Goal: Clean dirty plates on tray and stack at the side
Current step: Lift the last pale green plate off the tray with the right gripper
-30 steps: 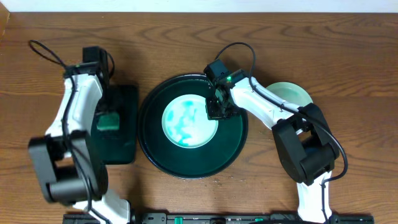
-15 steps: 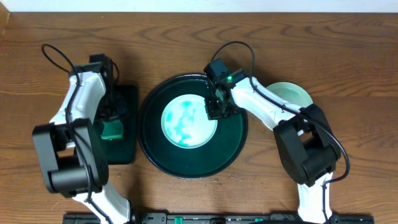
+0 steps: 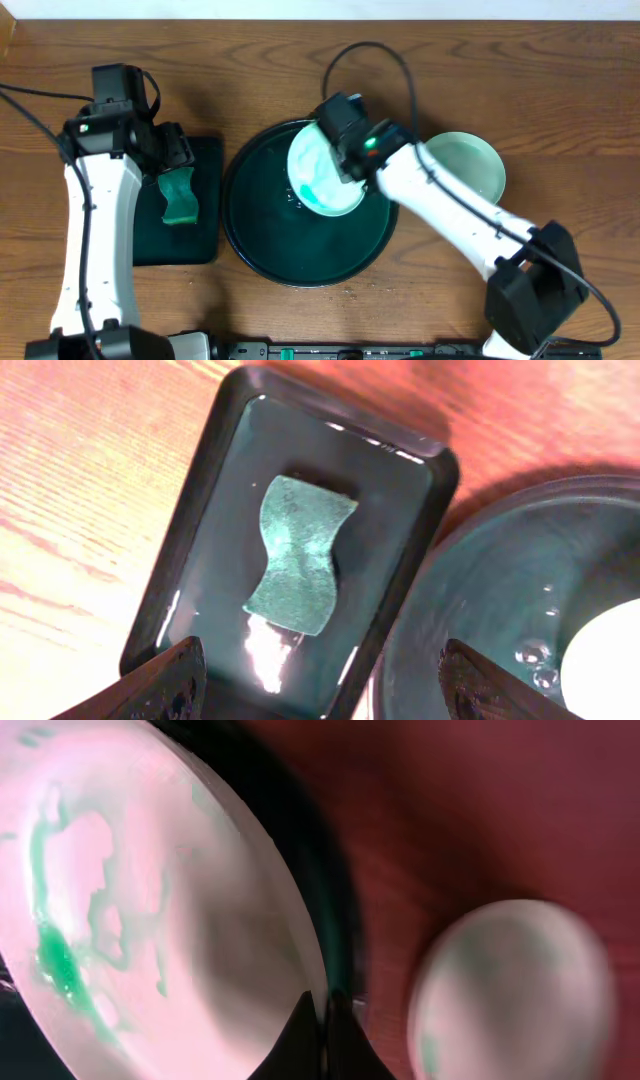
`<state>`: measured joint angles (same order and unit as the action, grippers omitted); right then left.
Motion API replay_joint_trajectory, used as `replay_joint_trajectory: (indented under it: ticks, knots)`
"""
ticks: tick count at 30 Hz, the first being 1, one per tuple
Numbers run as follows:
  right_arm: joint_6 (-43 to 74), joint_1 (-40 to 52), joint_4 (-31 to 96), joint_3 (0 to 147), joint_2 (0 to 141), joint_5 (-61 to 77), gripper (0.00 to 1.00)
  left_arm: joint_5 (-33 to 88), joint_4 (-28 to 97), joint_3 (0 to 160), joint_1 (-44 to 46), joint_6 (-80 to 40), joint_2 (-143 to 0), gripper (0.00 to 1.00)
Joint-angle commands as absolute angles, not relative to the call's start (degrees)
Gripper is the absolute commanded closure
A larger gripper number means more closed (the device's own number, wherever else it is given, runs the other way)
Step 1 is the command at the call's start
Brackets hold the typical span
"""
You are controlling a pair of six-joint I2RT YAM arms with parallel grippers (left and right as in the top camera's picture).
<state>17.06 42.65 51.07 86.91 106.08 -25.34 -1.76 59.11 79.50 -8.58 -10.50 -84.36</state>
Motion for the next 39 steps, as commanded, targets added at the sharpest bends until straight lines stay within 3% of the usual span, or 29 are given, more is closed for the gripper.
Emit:
replay_joint_trajectory:
  ticks: [1,11,20,28,33,39]
  knots:
    - [15.9,49.4,52.6,87.3,105.6,-49.5,0.99,-0.4,59.1,80.3,-8.7,-10.8,-84.1,0.25]
    - [19.9,62.1,54.3,87.3,105.6,-78.5,0.99,-0.4,59.1,80.3,-8.7,-10.8,-84.2,0.25]
    - [22.9,63.8,56.8,87.3,105.6,-81.6,0.99,-0.4,59.1,80.2,-8.7,-10.8,-84.2,0.25]
    - [36.8,62.4,63.9,87.3,104.4,-64.9,0.99,-0.4,59.1,80.2,-8.7,-10.8,-84.2,0.24]
    - [35.9,58.2,61.1,87.3,99.6,-52.7,0.99,-0.4,59.1,80.2,-8.7,-10.8,-84.2,0.24]
    - [29.5,46.2,56.4,87.3,89.9,-27.9,0.99,-0.4,59.1,80.1,-8.7,-10.8,-84.2,0.24]
